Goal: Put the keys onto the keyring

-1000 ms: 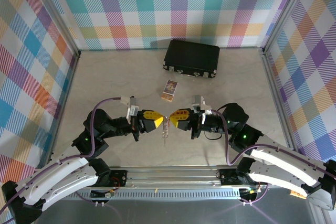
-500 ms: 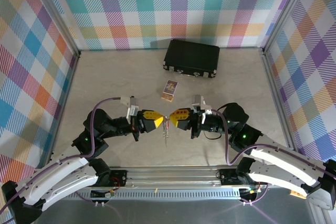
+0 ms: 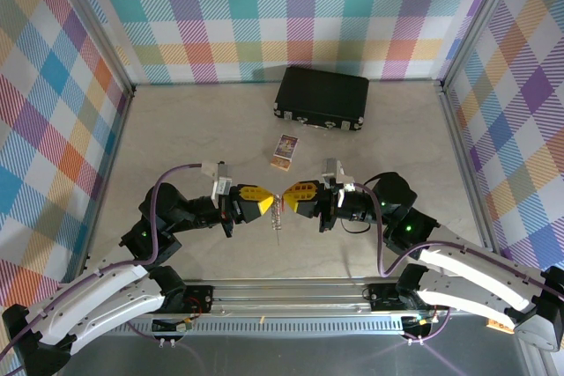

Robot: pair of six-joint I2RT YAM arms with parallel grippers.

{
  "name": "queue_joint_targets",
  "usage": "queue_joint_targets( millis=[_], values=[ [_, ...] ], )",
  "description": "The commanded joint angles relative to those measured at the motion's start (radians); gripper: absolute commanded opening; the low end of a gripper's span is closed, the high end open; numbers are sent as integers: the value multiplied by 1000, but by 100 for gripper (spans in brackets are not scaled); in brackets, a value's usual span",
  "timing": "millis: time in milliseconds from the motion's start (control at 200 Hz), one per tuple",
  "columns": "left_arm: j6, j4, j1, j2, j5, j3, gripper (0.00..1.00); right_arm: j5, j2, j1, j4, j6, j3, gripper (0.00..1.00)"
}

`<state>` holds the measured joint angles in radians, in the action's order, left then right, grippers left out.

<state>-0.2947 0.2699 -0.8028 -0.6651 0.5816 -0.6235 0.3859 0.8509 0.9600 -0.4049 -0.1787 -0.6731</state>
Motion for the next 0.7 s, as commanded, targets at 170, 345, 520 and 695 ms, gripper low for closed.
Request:
queue_joint_targets(
  millis=[170, 345, 520, 695],
  values=[
    [16, 32, -7, 15, 9, -8, 0, 8, 19, 6, -47, -12, 7, 0],
    [19, 27, -7, 16, 9, -11, 0, 8, 23, 6, -44, -10, 6, 0],
    [21, 20, -7, 19, 7, -15, 0, 10, 21, 6, -47, -10, 2, 0],
    [22, 15, -7, 16, 8, -16, 0, 16, 32, 6, -47, -10, -5, 0]
  ],
)
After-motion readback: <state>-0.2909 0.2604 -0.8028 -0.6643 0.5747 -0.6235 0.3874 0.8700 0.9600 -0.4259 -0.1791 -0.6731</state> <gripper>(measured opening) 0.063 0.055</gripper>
